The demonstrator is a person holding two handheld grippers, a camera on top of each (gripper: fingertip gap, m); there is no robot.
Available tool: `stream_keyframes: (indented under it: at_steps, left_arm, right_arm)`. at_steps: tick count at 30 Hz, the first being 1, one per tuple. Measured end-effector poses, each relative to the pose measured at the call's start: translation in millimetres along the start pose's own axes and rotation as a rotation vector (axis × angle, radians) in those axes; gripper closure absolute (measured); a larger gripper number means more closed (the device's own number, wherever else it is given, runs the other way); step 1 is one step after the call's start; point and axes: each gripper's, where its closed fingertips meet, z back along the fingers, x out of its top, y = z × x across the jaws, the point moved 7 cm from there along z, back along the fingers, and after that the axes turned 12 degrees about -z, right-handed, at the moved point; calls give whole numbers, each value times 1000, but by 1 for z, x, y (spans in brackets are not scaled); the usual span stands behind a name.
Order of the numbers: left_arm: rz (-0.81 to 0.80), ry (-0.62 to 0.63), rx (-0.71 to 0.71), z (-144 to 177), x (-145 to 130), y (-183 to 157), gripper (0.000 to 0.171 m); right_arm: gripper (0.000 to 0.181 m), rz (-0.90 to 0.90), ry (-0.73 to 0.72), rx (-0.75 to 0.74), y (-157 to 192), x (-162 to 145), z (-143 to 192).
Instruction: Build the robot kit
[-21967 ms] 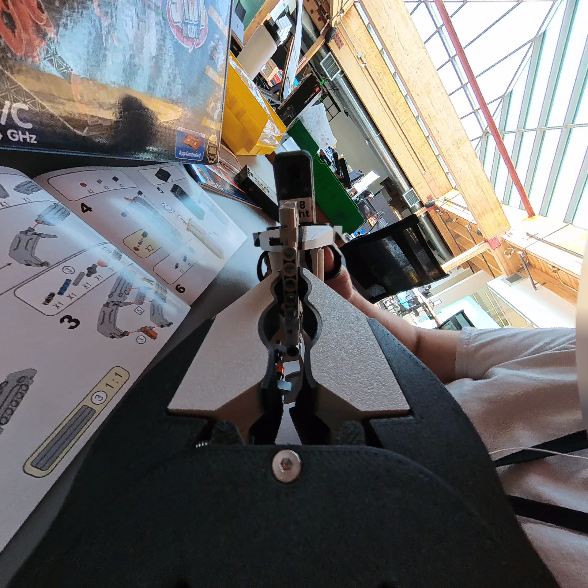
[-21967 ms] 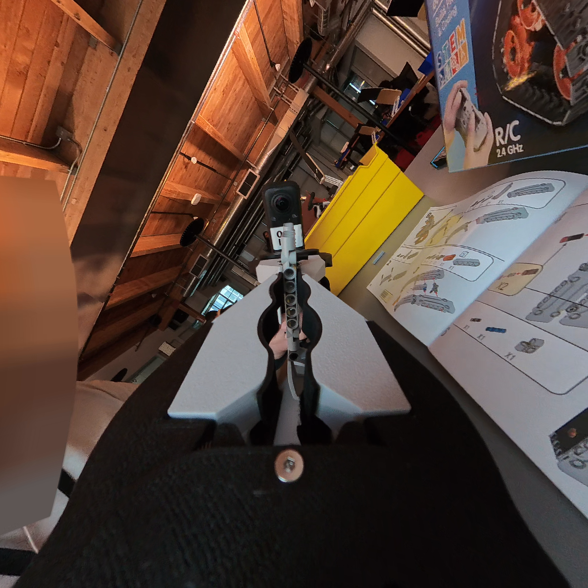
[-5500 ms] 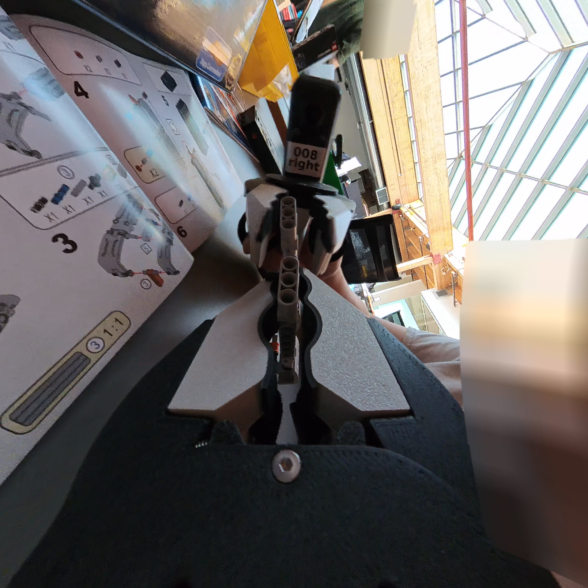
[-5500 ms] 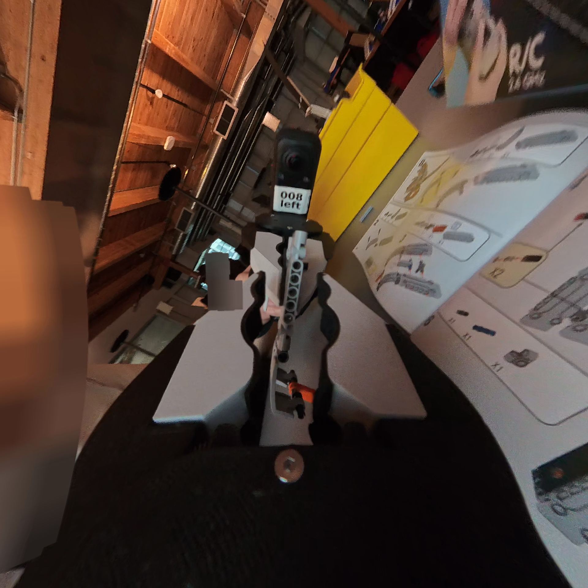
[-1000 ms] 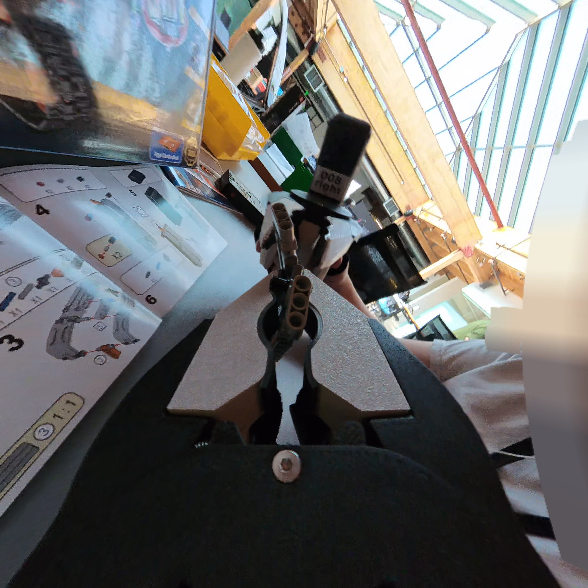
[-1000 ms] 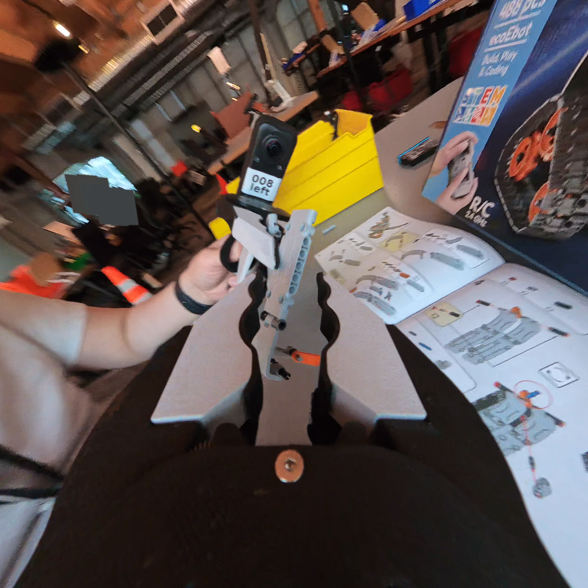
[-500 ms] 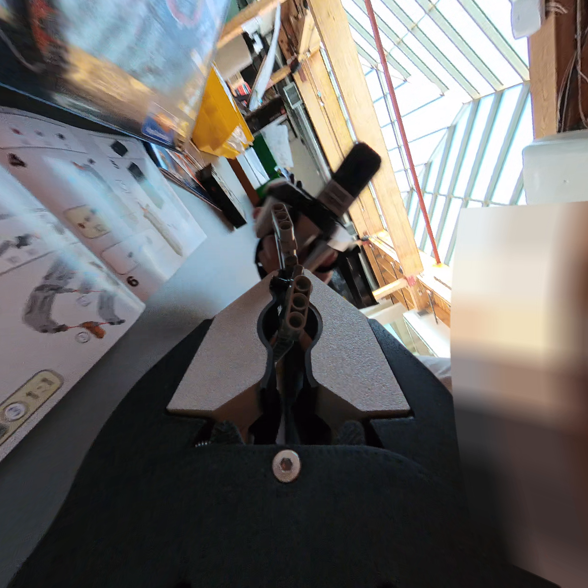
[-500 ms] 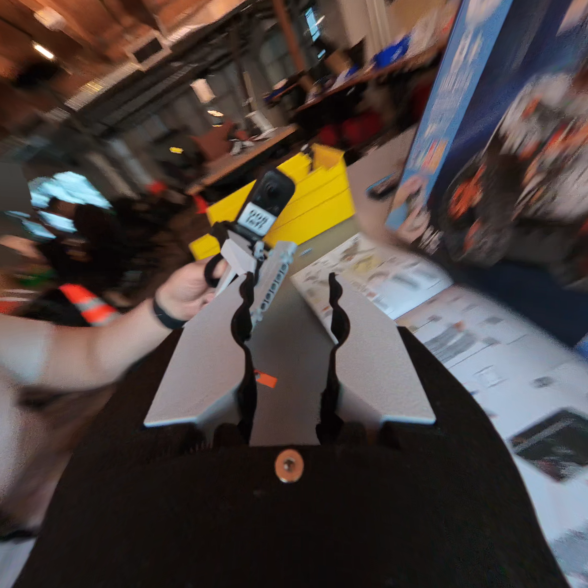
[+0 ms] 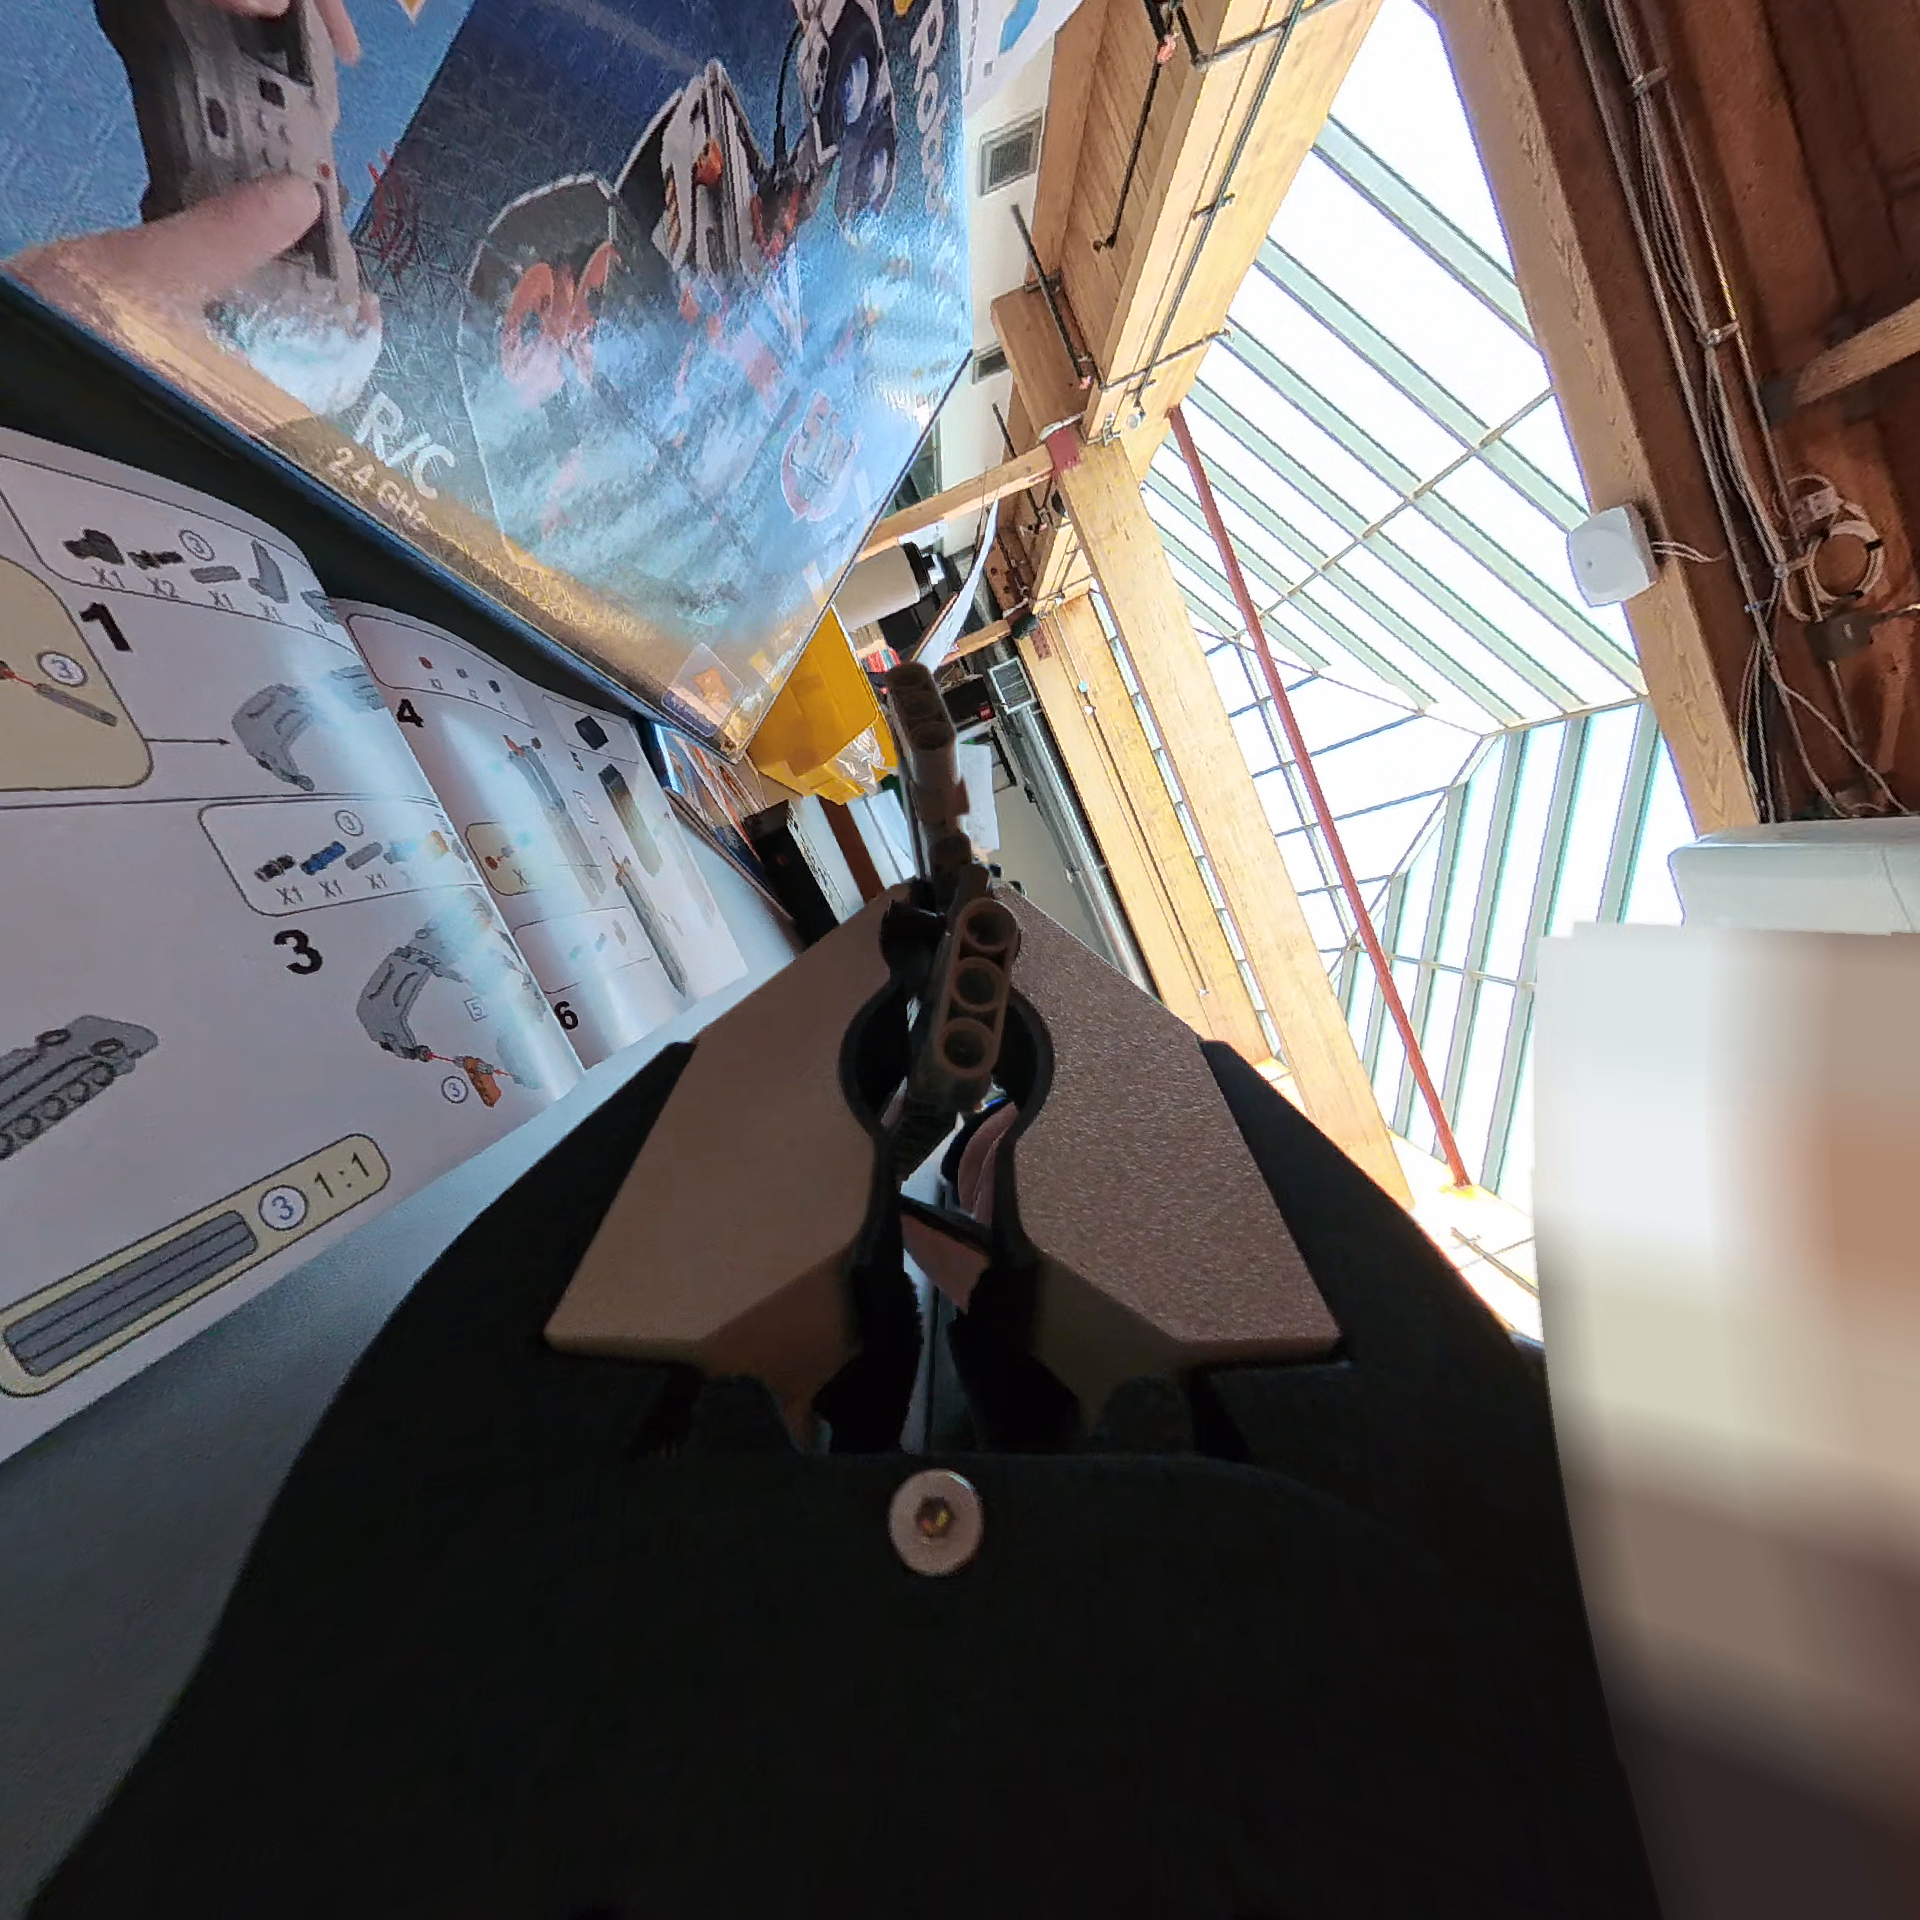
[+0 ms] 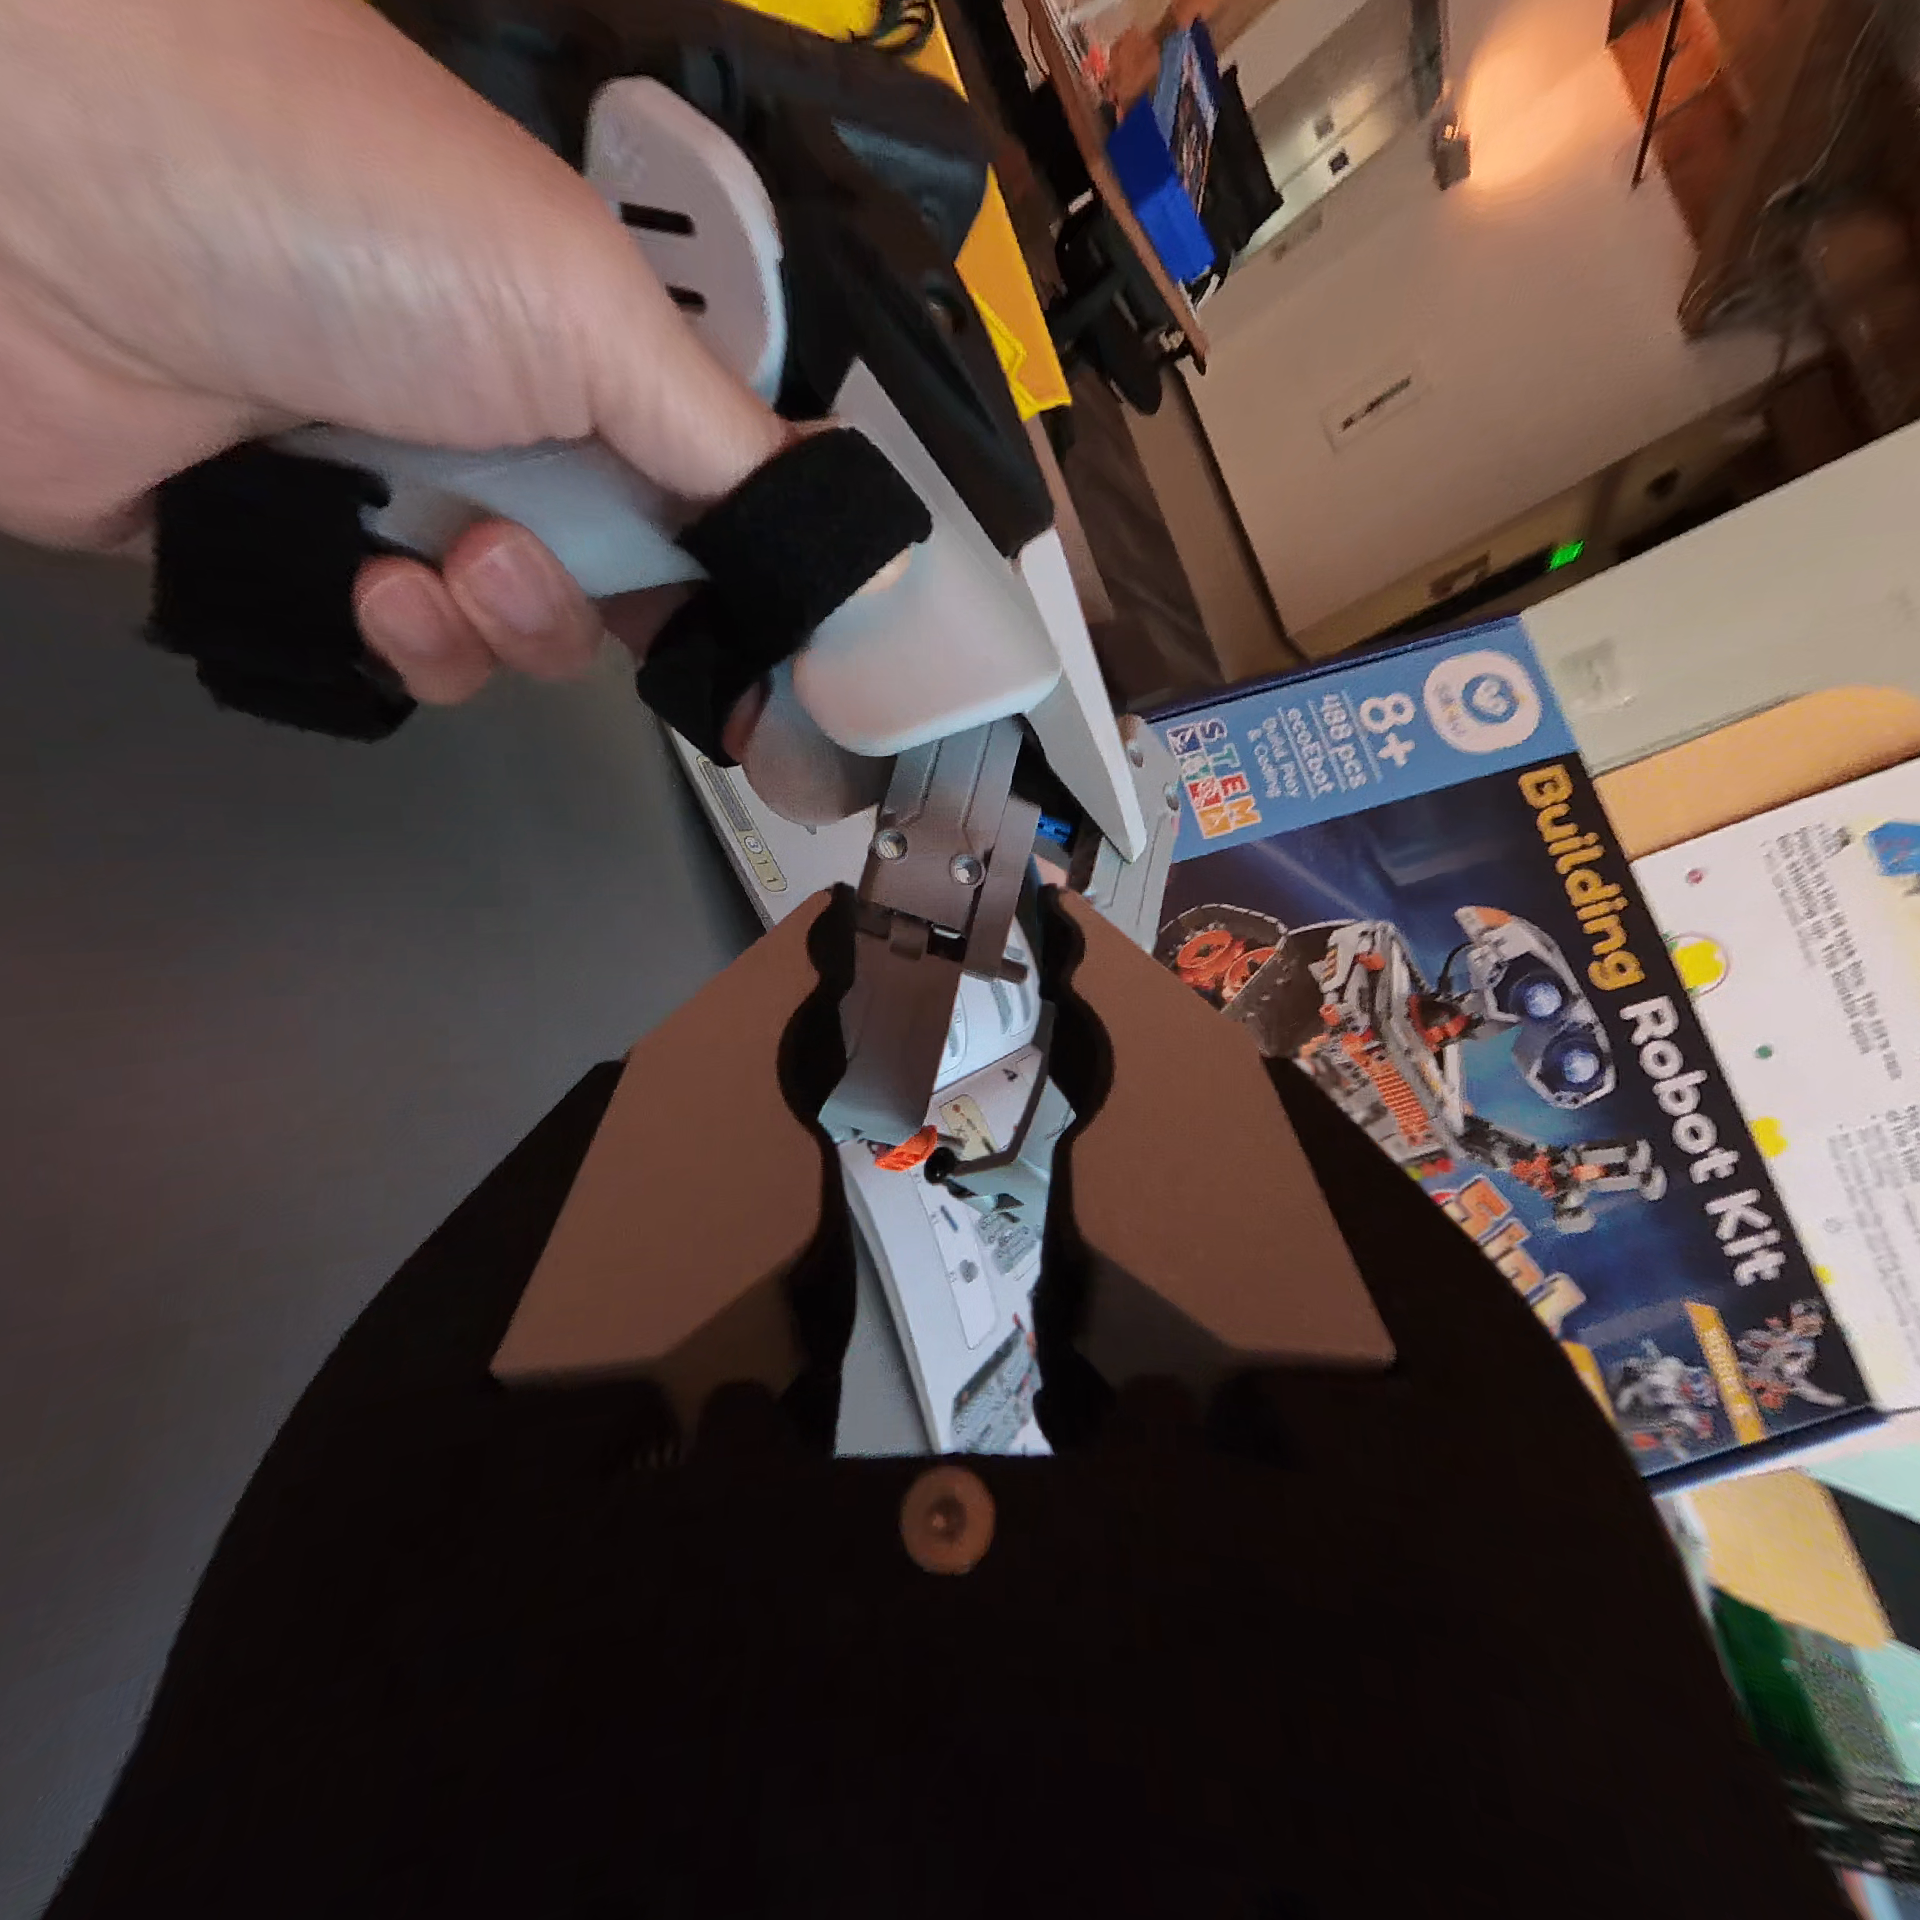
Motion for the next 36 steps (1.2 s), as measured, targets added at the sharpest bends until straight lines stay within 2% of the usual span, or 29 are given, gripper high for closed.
stream_keyframes:
  at_steps: [9,14,25,36]
  left_arm:
    - [-20,-46,18,0,-1,-3,166]
    - [-40,-66,6,-2,-1,-4,166]
    - [-190,-153,19,-1,1,-14,166]
    - [-43,-191,-8,0,-6,3,166]
  right_arm:
    - [144,-95,36,-21,-2,4,-13]
    - [150,-141,51,-31,-3,7,-15]
    - [150,-214,39,-60,-5,14,-11]
    - [150,-163,96,-18,-1,7,-16]
